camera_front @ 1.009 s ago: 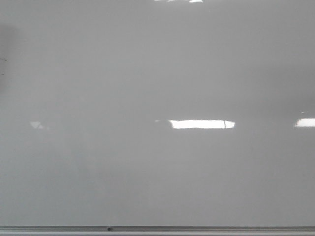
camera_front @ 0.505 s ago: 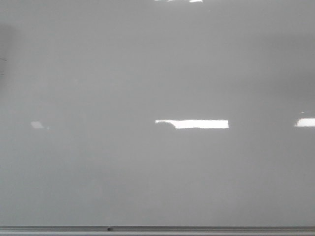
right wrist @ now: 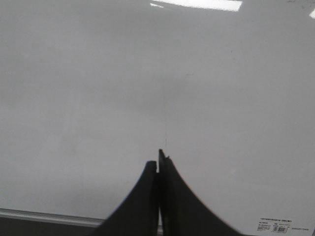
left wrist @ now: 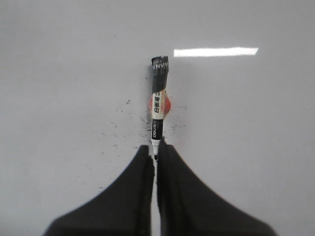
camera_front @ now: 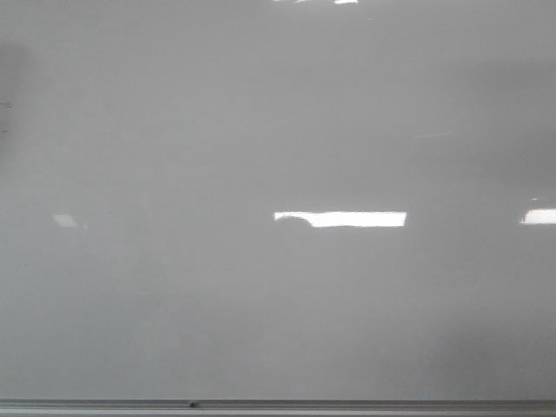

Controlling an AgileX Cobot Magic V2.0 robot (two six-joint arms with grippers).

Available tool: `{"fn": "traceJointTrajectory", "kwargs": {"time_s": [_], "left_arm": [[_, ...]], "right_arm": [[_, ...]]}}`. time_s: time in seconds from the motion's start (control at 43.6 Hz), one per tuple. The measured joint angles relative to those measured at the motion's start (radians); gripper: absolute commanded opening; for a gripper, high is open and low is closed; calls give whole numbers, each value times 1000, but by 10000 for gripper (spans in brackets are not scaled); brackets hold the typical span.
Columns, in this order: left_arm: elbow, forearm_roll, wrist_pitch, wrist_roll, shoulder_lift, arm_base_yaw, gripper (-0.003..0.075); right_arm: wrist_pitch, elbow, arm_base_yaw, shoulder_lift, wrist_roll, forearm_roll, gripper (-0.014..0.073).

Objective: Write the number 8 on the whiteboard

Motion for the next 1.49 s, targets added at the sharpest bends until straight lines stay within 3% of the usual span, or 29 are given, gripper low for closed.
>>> {"fn": "traceJointTrajectory", "kwargs": {"time_s": [0.069,0.138,0.206,0.688,1.239,1.491], "left_arm": [[0,9,0,0,31,0,386],[0,19,0,0,63,0,517],[-4,29,3,0,103,0,569],[-144,33,9,0,466,0,563],[-190,33,-276,0,810,0,561],[-201,33,-348,0,862,0,400]], "right_arm": [[0,0,0,0,-4,0,440],[2,0,0,0,-5,0,549],[2,0,0,0,-6,0,624],[2,0,0,0,-8,0,624],[6,0,0,0,-8,0,624],[8,0,0,0,-8,0,624]]}}
